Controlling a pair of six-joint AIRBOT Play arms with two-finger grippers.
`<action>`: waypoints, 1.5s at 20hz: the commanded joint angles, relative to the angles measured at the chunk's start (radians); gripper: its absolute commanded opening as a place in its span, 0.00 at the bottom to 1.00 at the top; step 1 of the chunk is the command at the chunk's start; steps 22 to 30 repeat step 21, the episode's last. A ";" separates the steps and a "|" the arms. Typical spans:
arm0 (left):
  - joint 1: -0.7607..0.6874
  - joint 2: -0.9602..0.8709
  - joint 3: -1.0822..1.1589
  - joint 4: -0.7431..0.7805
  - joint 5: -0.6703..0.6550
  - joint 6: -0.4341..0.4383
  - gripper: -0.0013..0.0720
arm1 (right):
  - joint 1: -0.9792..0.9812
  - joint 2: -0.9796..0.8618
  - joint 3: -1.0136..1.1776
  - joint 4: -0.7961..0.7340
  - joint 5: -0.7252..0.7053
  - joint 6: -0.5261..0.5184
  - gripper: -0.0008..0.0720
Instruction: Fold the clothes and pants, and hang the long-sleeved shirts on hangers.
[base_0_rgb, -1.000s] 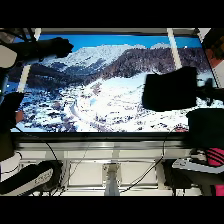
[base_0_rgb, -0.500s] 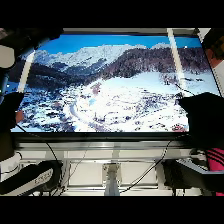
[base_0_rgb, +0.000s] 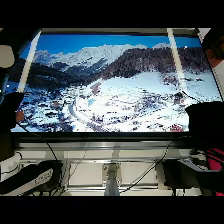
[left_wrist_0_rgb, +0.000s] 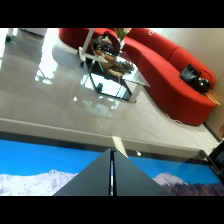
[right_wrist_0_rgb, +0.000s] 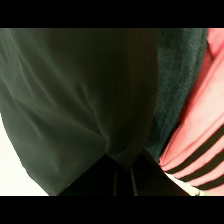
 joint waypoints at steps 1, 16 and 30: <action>0.000 0.000 0.000 0.001 0.013 0.000 0.03 | -0.004 0.002 0.002 -0.012 0.048 0.037 0.05; 0.000 0.000 0.000 0.001 0.013 0.000 0.03 | 0.192 0.001 0.523 0.707 -0.314 -0.090 0.67; 0.000 0.000 0.000 0.001 0.013 0.000 0.03 | 0.318 -0.020 0.524 0.689 -0.313 -0.090 0.67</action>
